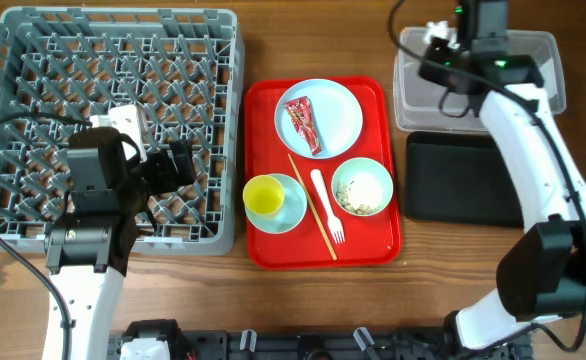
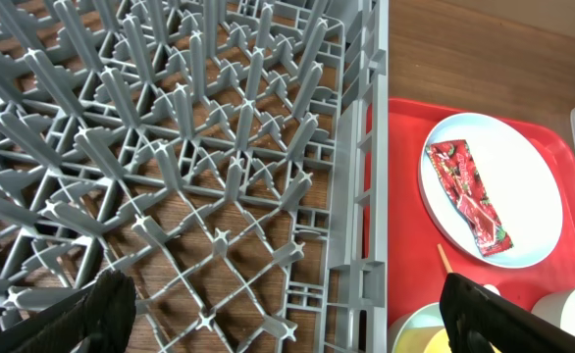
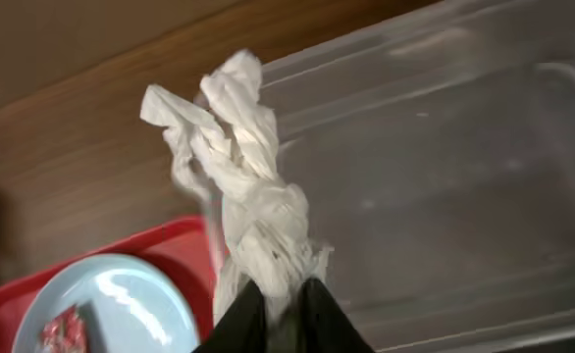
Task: Sort waste into correct bins and load items into the dishwasher rack
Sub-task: 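Grasp the red wrapper on the white plate with the right gripper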
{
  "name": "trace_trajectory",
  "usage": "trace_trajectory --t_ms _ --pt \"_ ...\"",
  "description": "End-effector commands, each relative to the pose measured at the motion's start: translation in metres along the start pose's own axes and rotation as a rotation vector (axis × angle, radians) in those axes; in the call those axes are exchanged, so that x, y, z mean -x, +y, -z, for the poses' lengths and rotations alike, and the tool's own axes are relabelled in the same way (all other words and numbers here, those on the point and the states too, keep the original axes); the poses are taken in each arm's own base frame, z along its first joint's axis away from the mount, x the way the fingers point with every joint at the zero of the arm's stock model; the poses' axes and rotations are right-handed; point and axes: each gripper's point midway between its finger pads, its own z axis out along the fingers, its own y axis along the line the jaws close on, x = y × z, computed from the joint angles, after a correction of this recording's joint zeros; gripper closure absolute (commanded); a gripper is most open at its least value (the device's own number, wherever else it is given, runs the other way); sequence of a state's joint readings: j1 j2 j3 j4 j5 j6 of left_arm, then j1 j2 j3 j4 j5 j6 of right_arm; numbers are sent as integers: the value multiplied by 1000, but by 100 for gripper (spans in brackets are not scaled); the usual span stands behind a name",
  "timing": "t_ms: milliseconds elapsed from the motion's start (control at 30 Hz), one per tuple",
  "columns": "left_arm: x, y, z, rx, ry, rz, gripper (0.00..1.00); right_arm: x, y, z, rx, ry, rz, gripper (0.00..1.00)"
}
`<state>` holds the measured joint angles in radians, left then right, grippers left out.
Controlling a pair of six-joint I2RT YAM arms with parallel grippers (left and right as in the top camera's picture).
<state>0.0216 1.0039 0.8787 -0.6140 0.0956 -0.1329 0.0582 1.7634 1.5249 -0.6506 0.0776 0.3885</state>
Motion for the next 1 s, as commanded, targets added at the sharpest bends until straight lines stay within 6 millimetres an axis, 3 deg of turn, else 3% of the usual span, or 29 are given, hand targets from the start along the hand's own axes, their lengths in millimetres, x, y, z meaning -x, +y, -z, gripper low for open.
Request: trace_trajectory --t_ms 0,33,67,100,200,267,367,567,733,967 --pt "11 -5 7 -19 -32 2 0 2 -9 -8 -24 2 -16 50" --pt "11 -5 7 -19 -31 2 0 6 -4 -8 5 -12 -17 29" --pt "11 -5 7 -19 -32 2 0 8 -1 -7 19 -21 -17 19" --pt "11 -5 7 -19 -31 2 0 11 4 -6 44 -30 -6 16" --pt "11 -5 7 -19 -31 2 0 9 49 6 301 1 45 16" --pt "11 -5 7 -19 -31 2 0 -7 82 15 442 59 73 17" --pt "11 -5 7 -19 -31 2 0 -36 113 19 480 111 180 17" --pt "8 -4 7 -17 -22 3 0 -111 165 1 377 188 424 17" --pt "8 -4 7 -16 -21 3 0 -167 185 -24 367 300 496 16" --pt "8 -4 7 -16 -21 3 0 -216 165 -69 247 437 480 20"
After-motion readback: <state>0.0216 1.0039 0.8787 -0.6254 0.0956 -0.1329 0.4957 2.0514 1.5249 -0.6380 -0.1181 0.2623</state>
